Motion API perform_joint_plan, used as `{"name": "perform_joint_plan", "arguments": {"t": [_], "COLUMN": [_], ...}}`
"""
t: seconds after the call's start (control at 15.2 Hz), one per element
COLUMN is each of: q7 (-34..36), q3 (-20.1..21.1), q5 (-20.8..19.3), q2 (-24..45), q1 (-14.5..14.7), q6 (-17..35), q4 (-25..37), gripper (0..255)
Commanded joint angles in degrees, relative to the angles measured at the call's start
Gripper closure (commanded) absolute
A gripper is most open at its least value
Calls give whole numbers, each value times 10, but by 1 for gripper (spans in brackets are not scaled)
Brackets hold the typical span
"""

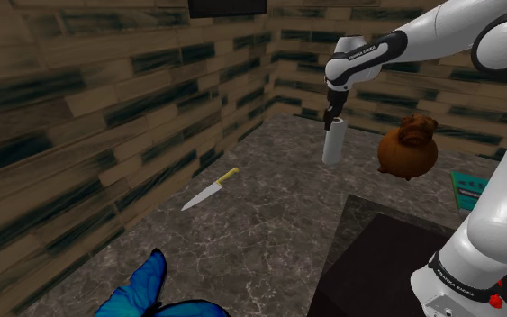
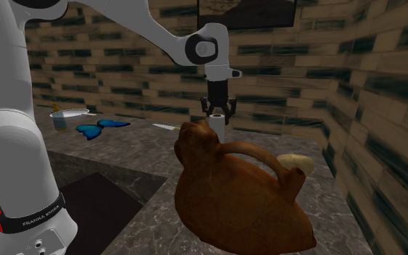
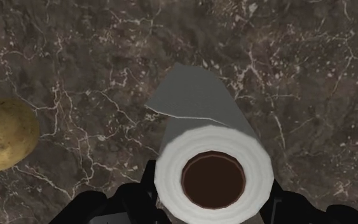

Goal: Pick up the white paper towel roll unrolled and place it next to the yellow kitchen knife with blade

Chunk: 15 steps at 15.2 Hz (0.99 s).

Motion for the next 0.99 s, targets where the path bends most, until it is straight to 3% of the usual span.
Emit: {"name": "perform_joint_plan", "arguments": {"t": [0.0,0.92], "q7": [1,4], "q3": [0,0], "q5": [-2,-9], "q2": [-5,-29], "q1": [1,2], "q6": [-14,-117], "q4": [9,89], "gripper": [255,255]}}
